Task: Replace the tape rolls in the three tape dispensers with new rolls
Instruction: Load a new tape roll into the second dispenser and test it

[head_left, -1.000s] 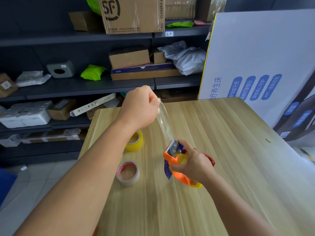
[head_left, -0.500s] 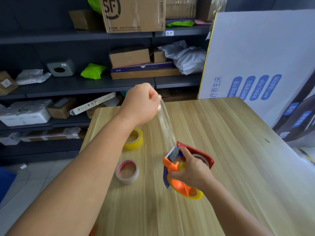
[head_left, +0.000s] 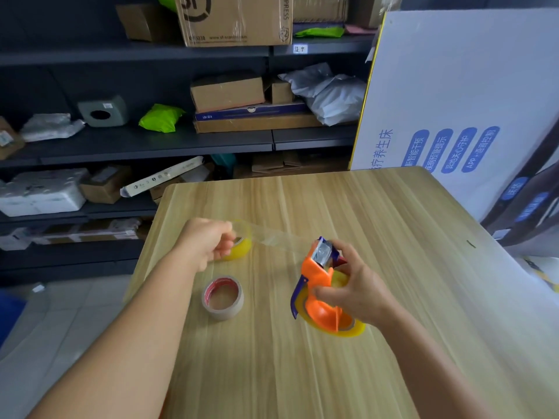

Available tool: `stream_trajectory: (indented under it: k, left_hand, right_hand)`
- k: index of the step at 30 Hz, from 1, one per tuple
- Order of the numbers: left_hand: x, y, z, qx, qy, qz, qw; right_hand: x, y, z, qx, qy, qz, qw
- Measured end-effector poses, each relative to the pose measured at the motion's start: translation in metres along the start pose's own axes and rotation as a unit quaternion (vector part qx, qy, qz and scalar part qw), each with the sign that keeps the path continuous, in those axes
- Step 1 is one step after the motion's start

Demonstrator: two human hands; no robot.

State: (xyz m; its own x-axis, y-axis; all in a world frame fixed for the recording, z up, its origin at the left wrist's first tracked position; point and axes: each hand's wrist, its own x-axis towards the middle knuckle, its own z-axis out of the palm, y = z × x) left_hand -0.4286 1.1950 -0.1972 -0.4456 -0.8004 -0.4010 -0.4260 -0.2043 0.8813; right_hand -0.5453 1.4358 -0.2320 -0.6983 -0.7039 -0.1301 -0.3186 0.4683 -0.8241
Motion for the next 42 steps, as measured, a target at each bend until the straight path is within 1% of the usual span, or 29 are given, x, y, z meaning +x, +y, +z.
stream_trajectory:
  k: [2,4,10,16,19,26,29,32,35,37,39,42]
  left_hand:
    - [0.005,-0.024,0.002,-0.028,-0.026,-0.064,0.997]
    - [0.007,-0.044,0.006,-0.046,-0.043,-0.106,0.992]
    - [0.002,-0.073,0.021,-0.099,-0.066,-0.18,0.976]
    - [-0.006,-0.082,0.026,-0.181,-0.079,-0.221,0.955]
    - [-0.012,-0.088,0.03,-0.223,-0.091,-0.225,0.944]
    - [-0.028,-0.105,0.043,-0.296,-0.109,-0.246,0.917]
    - [-0.037,-0.113,0.05,-0.287,-0.111,-0.227,0.924]
    - [-0.044,-0.122,0.055,-0.292,-0.098,-0.186,0.933]
    - [-0.047,-0.12,0.056,-0.234,-0.065,-0.085,0.966]
    - [-0.049,-0.111,0.054,-0.193,-0.032,-0.012,0.981]
    - [-0.052,-0.101,0.052,-0.179,-0.03,0.064,0.981]
    - [-0.055,-0.091,0.051,-0.179,-0.068,0.141,0.971]
  right_hand:
    - [0.001,-0.005,-0.003,0.008,0.005,-0.008,1.0]
    - [0.0,-0.01,-0.003,0.004,0.007,-0.018,1.0]
    - [-0.004,-0.015,-0.002,0.001,-0.024,-0.061,0.998]
    - [-0.001,-0.012,0.0,0.056,-0.039,-0.092,0.993]
    - [0.0,-0.013,-0.001,0.092,-0.044,-0.101,0.99]
    - [0.006,-0.015,0.003,0.106,-0.049,-0.093,0.989]
    - [0.008,-0.022,0.002,0.142,-0.034,-0.091,0.985]
    - [0.011,-0.038,-0.005,0.17,-0.022,-0.094,0.981]
    - [0.016,-0.047,-0.008,0.153,-0.019,-0.108,0.982]
    - [0.019,-0.051,-0.007,0.158,-0.023,-0.108,0.981]
    - [0.02,-0.054,-0.004,0.159,-0.028,-0.107,0.981]
    - [0.023,-0.053,0.002,0.163,-0.031,-0.104,0.981]
